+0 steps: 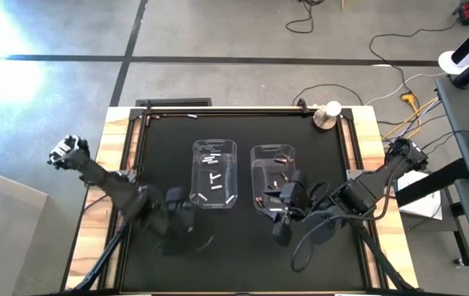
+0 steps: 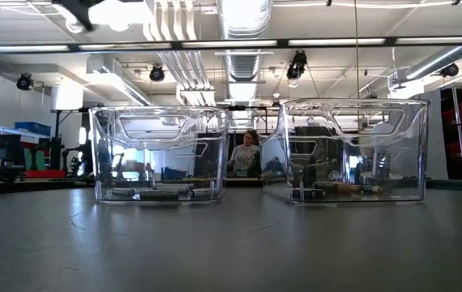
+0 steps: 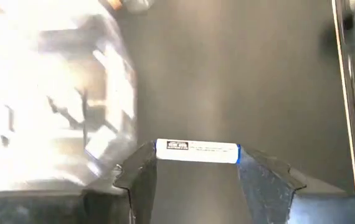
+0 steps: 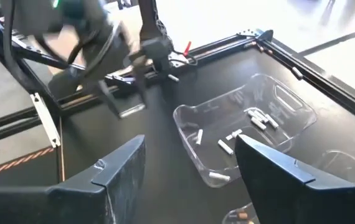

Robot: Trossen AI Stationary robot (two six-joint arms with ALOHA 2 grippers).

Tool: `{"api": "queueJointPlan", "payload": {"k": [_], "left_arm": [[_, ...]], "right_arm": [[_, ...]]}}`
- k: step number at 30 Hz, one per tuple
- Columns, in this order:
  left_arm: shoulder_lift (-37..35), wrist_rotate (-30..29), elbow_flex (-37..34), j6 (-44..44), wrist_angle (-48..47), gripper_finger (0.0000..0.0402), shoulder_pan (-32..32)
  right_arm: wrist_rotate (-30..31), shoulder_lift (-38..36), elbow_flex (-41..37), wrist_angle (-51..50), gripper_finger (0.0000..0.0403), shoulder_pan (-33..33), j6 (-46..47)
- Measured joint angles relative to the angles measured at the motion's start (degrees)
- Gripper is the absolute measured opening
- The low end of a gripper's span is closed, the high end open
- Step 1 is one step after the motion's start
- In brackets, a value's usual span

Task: Sort batteries
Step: Put the white battery into the left transparent bin

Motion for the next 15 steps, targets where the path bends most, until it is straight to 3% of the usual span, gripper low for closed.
{"api": "queueJointPlan", "payload": {"k": [4, 7, 10, 15], "left_arm": [[-0.30, -0.11, 4.91, 8.66, 0.42, 0.0177, 9.66], [0.44, 2.04, 6.04, 10.25, 3.82, 0.0177, 18.26], [3.35, 9.10, 4.10, 9.58, 8.04, 0.0179, 26.25], [8.65, 10.19, -0.43, 9.26, 8.19, 0.0177, 33.28]], "right_arm": [[-0.01, 0.11, -0.04, 0.00, 0.0249, -0.52, 0.11], [0.16, 0.66, -0.02, 0.04, 0.0251, -0.83, 0.60], [0.02, 1.48, -0.04, 0.54, 0.0248, -0.95, 0.97], [-0.30, 2.53, -0.07, 0.79, 0.0249, -0.99, 4.77]]}}
